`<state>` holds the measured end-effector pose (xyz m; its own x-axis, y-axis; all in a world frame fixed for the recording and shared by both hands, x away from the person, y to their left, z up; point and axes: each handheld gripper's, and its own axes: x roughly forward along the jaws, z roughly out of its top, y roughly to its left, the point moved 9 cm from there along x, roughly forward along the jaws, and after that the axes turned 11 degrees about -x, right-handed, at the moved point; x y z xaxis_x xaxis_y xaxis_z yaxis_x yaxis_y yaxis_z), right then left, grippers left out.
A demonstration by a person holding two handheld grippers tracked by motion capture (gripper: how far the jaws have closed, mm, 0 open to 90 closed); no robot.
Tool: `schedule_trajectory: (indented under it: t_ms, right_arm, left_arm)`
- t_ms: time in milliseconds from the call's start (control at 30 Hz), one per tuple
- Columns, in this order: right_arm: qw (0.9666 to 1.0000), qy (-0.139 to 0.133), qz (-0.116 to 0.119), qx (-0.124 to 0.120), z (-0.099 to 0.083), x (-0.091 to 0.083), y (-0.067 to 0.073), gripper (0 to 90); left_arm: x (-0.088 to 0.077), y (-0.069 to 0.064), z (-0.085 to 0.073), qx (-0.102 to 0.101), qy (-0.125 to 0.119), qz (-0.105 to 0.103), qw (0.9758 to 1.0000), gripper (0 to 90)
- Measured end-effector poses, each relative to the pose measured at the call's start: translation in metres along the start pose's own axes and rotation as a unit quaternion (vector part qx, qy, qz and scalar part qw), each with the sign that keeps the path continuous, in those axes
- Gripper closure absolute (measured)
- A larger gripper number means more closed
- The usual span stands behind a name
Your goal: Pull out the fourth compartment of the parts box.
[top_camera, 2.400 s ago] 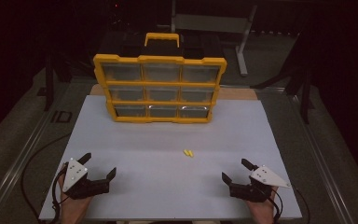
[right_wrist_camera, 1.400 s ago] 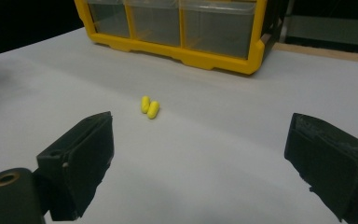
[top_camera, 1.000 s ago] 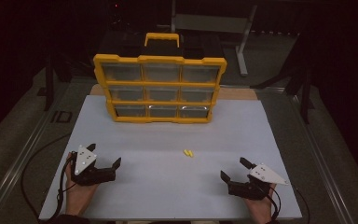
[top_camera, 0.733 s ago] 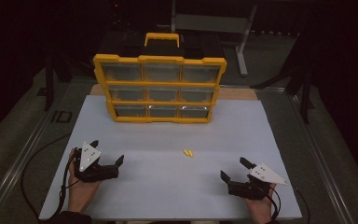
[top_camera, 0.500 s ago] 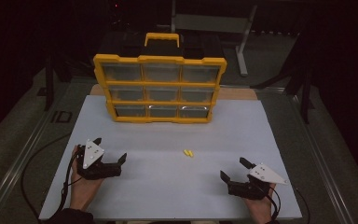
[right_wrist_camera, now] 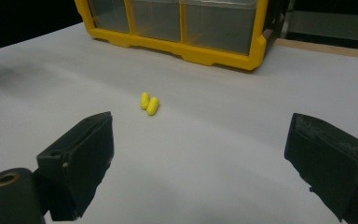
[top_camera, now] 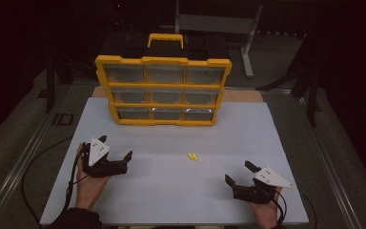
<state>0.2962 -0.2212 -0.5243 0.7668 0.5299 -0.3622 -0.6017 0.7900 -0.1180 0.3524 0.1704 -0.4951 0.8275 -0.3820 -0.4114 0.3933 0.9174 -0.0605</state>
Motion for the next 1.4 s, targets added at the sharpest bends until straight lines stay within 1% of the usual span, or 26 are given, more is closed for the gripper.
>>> schedule_trajectory:
  t_ms: [200,433,533,633,867,933,1000,1233,1333,1400]
  right_arm:
    - [1.0,-0.001,0.001,0.001,0.0,0.0,0.001,7.9]
    - [1.0,-0.001,0.0,0.001,0.0,-0.001,0.0,7.9]
    - [1.0,-0.001,0.0,0.001,0.0,-0.001,0.0,7.9]
    - [1.0,-0.001,0.0,0.001,0.0,0.0,0.0,7.9]
    - [1.0,0.0,0.002,0.001,0.0,0.0,0.001,7.9]
    - [1.0,-0.001,0.003,0.001,0.0,0.0,0.001,7.9]
    - [1.0,0.0,0.003,0.0,0.0,0.0,0.001,7.9]
    - [1.0,-0.001,0.002,0.001,0.0,0.0,0.001,7.9]
    - [1.0,0.0,0.003,-0.001,0.0,0.001,0.001,7.9]
    - [1.0,0.0,0.003,-0.001,0.0,0.001,0.001,7.9]
  left_arm:
    - [0.007,0.0,0.008,-0.002,-0.003,-0.003,1.0,0.0]
    - [0.014,0.0,0.014,0.015,0.002,-0.003,0.9999,0.0]
    - [0.017,0.003,0.016,0.02,0.006,0.002,0.9998,0.0]
    - [0.02,0.006,0.018,0.021,0.008,0.005,0.9997,0.0]
    - [0.026,0.008,0.02,0.032,0.016,0.01,0.9993,0.0]
    - [0.03,0.008,0.018,0.039,0.021,0.012,0.999,0.0]
    - [0.033,0.007,0.017,0.038,0.021,0.006,0.9991,0.0]
    - [0.043,0.005,0.02,0.045,0.02,0.008,0.9988,0.0]
    - [0.047,0.006,0.022,0.057,0.022,0.014,0.9981,0.0]
    - [0.049,0.006,0.023,0.06,0.024,0.015,0.9978,0.0]
